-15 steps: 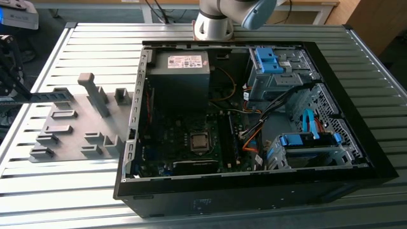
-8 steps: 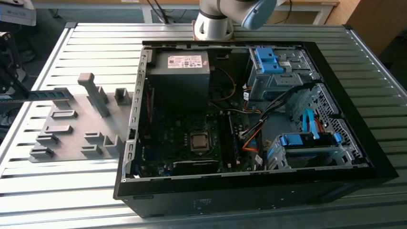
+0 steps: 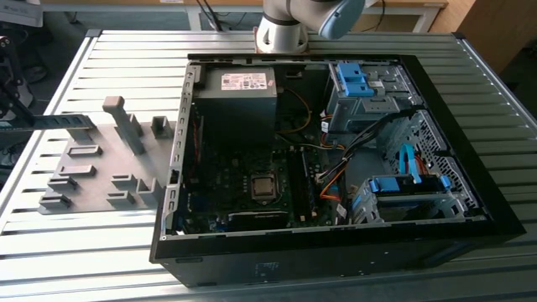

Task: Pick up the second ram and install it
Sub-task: 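Pick up the second ram and move it above second insertion slot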

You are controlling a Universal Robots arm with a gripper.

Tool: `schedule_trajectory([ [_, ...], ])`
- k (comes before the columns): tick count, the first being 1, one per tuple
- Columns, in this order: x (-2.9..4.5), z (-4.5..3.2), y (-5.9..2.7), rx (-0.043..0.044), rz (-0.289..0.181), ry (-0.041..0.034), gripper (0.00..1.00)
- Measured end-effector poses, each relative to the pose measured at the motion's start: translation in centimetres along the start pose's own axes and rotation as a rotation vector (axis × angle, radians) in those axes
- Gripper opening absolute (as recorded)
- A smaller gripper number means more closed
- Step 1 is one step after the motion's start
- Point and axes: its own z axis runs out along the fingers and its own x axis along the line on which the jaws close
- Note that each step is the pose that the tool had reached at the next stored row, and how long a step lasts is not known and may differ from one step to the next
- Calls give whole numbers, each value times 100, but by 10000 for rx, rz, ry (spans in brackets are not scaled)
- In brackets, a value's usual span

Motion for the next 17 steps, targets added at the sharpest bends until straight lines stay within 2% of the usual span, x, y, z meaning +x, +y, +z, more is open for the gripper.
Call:
schedule_trajectory([
  [17,-5,-197,-1,-2,1,1,14],
])
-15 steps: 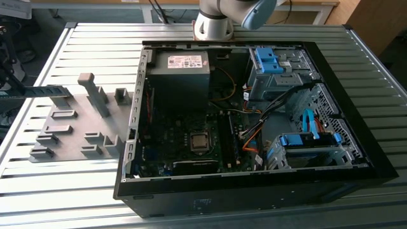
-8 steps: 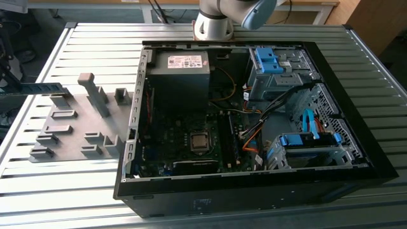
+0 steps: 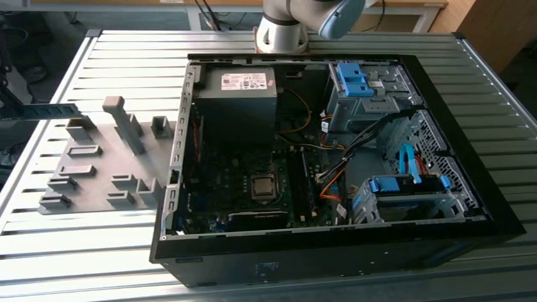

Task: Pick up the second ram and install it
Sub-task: 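Pick up the second ram and move it above second insertion slot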

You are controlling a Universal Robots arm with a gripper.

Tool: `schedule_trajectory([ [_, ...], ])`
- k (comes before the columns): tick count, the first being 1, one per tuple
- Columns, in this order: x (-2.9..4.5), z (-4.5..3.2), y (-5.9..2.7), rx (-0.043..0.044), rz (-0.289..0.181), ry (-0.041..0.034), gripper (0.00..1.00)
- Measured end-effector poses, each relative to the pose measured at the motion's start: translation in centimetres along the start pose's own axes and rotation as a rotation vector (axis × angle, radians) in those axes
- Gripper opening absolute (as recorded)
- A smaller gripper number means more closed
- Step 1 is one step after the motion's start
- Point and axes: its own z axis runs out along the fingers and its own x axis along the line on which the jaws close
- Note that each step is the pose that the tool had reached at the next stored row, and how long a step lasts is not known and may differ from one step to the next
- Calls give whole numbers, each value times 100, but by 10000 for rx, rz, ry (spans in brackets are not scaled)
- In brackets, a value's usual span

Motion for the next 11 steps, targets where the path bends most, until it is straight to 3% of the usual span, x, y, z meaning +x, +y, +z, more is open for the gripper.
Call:
schedule_trajectory([
  [11,-3,-152,-1,1,-1,-1,14],
])
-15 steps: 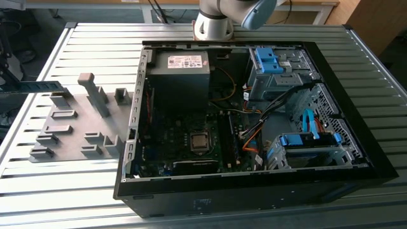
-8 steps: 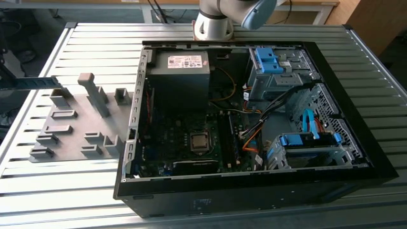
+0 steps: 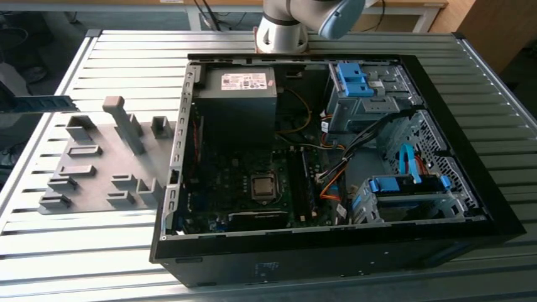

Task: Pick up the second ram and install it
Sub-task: 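Pick up the second ram and move it above second insertion slot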

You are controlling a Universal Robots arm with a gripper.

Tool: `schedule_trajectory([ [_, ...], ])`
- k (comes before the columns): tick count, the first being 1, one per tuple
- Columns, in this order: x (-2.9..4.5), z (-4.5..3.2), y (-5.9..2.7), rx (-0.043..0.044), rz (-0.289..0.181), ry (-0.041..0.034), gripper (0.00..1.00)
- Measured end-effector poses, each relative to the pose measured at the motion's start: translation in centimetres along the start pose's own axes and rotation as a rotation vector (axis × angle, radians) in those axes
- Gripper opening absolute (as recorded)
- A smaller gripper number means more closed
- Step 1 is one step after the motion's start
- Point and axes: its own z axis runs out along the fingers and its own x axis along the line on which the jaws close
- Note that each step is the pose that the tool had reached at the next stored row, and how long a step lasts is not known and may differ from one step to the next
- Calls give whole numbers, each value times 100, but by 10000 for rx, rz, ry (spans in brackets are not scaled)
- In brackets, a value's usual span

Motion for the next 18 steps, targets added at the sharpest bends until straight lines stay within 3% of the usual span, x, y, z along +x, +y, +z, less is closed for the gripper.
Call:
schedule_trajectory([
  [12,-4,-184,0,1,1,-1,14],
  [18,-4,-201,-1,0,0,-1,14],
])
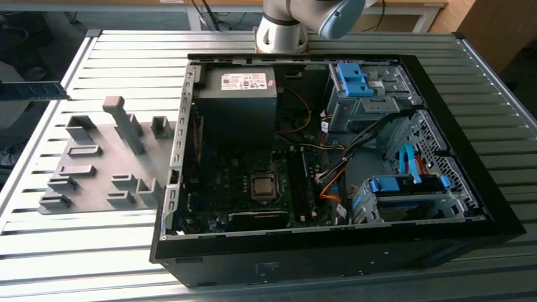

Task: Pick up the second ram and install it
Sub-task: 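Pick up the second ram and move it above second insertion slot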

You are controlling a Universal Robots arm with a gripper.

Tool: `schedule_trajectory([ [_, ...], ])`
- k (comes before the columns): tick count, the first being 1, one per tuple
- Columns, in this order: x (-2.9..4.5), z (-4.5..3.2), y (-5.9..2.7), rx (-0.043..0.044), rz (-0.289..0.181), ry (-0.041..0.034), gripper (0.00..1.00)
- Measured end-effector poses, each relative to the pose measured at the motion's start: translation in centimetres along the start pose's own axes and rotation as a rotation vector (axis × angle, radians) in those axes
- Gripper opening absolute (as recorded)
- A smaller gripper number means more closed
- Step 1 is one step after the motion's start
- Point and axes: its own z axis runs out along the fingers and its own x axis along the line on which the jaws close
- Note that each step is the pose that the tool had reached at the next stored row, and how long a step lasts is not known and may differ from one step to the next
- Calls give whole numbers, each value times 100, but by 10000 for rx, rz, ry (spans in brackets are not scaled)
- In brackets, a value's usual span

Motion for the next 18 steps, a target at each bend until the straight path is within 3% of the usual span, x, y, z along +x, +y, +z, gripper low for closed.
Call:
schedule_trajectory([
  [18,0,-2,-49,0,0,0,14],
])
